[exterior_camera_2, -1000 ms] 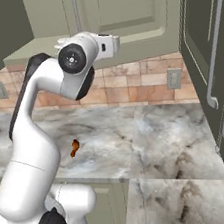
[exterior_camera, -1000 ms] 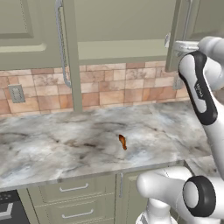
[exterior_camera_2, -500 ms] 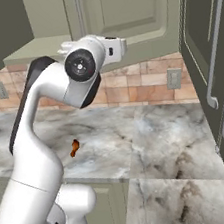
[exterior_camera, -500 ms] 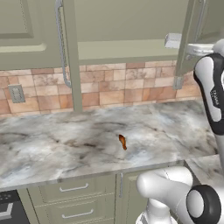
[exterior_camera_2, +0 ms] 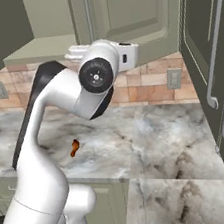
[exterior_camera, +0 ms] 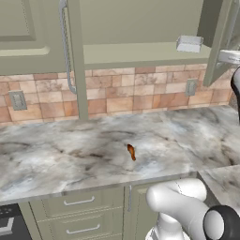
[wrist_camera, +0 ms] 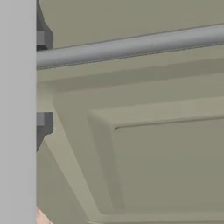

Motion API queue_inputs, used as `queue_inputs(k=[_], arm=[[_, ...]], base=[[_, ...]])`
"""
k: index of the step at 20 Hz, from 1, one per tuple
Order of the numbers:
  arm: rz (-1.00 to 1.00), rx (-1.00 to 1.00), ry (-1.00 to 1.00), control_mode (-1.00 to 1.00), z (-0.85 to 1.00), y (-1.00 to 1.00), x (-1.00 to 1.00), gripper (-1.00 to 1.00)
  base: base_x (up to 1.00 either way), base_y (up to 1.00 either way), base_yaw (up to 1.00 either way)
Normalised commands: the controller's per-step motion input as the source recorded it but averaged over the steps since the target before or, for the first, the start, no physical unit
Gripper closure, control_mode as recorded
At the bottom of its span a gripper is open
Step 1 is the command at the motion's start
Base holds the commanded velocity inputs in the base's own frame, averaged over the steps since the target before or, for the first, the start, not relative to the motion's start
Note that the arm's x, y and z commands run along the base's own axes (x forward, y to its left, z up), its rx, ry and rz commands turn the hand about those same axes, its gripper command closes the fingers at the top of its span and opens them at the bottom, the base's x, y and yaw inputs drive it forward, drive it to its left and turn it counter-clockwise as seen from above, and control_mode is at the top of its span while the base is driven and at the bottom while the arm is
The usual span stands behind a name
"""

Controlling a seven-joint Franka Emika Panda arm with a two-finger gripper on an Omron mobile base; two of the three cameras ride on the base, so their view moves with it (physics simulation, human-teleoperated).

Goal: Retrieve the tupperware from the cabinet, then place the raw meat into the tupperware to avoid contamination.

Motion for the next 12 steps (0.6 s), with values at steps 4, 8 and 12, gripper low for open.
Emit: queue_inputs(k=[4, 8, 12], arm=[[0.00, 0.02, 0.00, -1.00, -0.03, -0.37, -0.09, -1.00], [0.00, 0.00, 0.00, -1.00, 0.00, -0.01, 0.00, -1.00], [0.00, 0.01, 0.00, -1.00, 0.14, -0.31, -0.22, -1.00]], base=[[0.00, 0.00, 0.00], [0.00, 0.00, 0.00], [0.00, 0.00, 0.00]])
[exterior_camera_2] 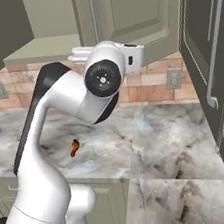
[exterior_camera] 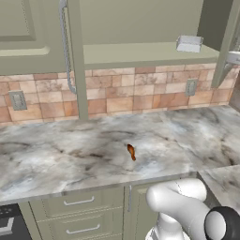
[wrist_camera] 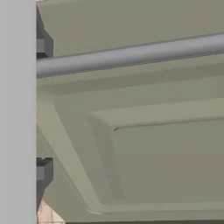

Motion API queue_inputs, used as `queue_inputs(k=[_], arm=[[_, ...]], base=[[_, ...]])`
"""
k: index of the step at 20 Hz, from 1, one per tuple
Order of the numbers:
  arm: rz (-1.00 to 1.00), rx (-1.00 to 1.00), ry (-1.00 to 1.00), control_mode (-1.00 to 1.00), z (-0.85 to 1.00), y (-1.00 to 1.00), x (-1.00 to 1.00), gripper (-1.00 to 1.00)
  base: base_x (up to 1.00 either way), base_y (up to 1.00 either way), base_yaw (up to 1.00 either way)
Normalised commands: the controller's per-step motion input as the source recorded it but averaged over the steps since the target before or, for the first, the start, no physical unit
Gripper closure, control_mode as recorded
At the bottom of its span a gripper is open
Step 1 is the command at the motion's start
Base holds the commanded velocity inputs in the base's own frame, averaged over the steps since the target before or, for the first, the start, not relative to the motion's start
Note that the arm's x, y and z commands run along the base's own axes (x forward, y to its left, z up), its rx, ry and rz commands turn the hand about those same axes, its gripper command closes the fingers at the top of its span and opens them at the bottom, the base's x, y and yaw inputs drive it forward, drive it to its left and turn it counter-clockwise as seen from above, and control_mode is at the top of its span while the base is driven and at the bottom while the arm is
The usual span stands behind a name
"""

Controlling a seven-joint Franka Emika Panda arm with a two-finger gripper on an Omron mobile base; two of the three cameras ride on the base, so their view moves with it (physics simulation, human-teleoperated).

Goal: Retrieve the tupperware from the cabinet, then place the raw meat into the tupperware to avoid contamination.

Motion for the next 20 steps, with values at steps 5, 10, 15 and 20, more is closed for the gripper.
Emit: queue_inputs(k=[5, 10, 15, 20], arm=[[0.01, 0.02, 0.00, -1.00, 0.17, -0.51, -0.28, -1.00], [0.01, 0.00, 0.00, -1.00, 0.02, -0.49, -0.27, -1.00], [0.00, -0.01, 0.00, -1.00, -0.01, -0.40, -0.51, -1.00], [0.03, -0.06, -0.03, -1.00, -0.35, 0.00, -0.51, -1.00]], base=[[0.00, 0.00, 0.00], [0.00, 0.00, 0.00], [0.00, 0.00, 0.00], [0.00, 0.00, 0.00]])
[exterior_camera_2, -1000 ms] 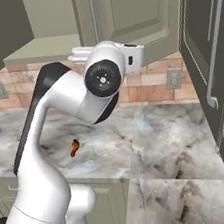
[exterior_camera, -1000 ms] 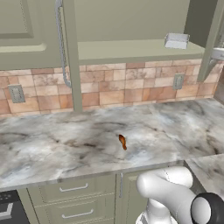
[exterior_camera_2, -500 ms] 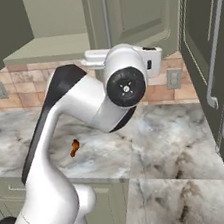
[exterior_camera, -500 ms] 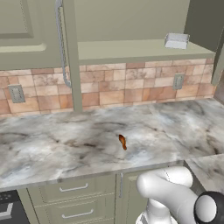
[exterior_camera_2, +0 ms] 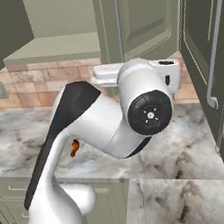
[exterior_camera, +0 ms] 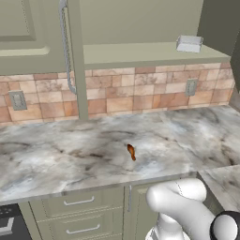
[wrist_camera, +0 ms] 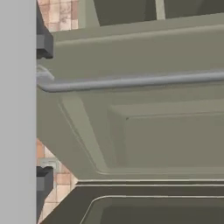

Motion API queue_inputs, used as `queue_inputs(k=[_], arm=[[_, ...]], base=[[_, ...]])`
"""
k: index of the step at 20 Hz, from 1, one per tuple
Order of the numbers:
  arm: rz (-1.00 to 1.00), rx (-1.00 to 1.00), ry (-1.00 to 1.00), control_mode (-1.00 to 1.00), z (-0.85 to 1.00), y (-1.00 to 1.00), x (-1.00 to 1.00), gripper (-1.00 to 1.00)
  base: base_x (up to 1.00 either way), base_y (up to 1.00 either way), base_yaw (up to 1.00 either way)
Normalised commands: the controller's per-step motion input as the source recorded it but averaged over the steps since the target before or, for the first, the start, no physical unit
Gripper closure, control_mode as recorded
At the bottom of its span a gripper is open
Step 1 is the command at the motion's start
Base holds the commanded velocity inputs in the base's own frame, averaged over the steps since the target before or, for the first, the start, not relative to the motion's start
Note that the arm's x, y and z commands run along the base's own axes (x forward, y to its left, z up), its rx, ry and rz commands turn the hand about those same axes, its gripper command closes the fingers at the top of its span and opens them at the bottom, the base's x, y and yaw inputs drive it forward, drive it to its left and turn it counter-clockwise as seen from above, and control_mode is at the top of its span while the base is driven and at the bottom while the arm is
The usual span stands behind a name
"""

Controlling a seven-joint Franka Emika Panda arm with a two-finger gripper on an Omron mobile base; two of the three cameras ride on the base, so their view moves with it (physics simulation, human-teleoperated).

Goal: Retrieve the tupperware from the cabinet, then place the raw meat into the tupperware to avoid contamination.

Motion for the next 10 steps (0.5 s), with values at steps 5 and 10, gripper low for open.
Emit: queue_inputs(k=[5, 10], arm=[[0.13, -0.08, 0.00, -1.00, -0.56, 0.15, -0.54, -1.00], [0.07, -0.11, -0.11, -1.00, -0.28, 0.14, -0.87, -1.00]], base=[[0.00, 0.00, 0.00], [0.00, 0.00, 0.00]])
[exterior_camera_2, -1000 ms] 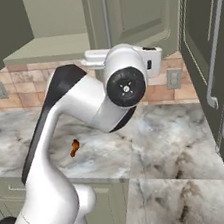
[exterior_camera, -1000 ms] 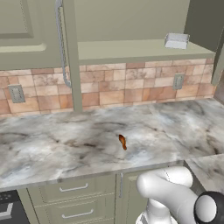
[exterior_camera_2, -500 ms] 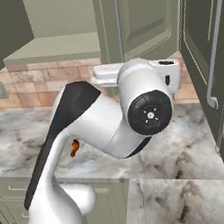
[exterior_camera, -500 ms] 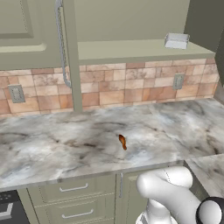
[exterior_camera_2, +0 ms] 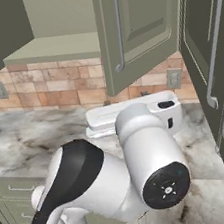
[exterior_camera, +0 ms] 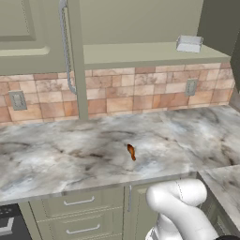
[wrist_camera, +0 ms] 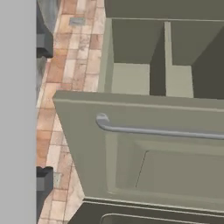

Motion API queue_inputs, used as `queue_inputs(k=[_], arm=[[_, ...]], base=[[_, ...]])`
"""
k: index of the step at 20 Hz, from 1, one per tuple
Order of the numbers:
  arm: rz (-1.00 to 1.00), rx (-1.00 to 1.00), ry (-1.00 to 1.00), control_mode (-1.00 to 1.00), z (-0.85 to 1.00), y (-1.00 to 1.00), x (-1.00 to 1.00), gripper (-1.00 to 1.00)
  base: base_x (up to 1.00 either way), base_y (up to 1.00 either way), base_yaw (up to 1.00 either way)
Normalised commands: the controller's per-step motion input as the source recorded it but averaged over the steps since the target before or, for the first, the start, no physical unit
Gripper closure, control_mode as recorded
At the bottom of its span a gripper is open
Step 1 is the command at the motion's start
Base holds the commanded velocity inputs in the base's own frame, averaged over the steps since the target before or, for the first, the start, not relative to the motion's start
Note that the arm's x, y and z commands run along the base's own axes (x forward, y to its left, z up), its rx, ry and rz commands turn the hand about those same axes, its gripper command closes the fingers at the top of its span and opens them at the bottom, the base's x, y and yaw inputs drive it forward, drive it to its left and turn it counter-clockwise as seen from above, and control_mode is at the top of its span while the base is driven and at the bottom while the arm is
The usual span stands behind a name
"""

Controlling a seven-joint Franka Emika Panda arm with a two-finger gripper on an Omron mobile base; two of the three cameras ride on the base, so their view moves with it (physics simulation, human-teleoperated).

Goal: Retrieve the tupperware from the cabinet, then place the raw meat into the tupperware to avoid contamination.

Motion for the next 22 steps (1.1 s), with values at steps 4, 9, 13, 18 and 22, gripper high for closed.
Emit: queue_inputs(k=[4, 9, 13, 18, 22], arm=[[0.01, -0.22, -0.02, -1.00, -0.43, 0.57, -0.89, -1.00], [0.00, -0.31, -0.01, -1.00, -0.51, 0.86, -0.73, -1.00], [0.00, -0.30, -0.01, -1.00, -0.33, 0.88, -0.37, -1.00], [0.00, -0.26, -0.08, -1.00, -0.09, 0.78, -0.11, -1.00], [-0.04, -0.16, -0.19, -1.00, 0.16, 0.55, 0.00, -1.00]], base=[[0.00, 0.00, 0.00], [0.00, 0.00, 0.00], [0.00, 0.00, 0.00], [0.00, 0.00, 0.00], [0.00, 0.00, 0.00]])
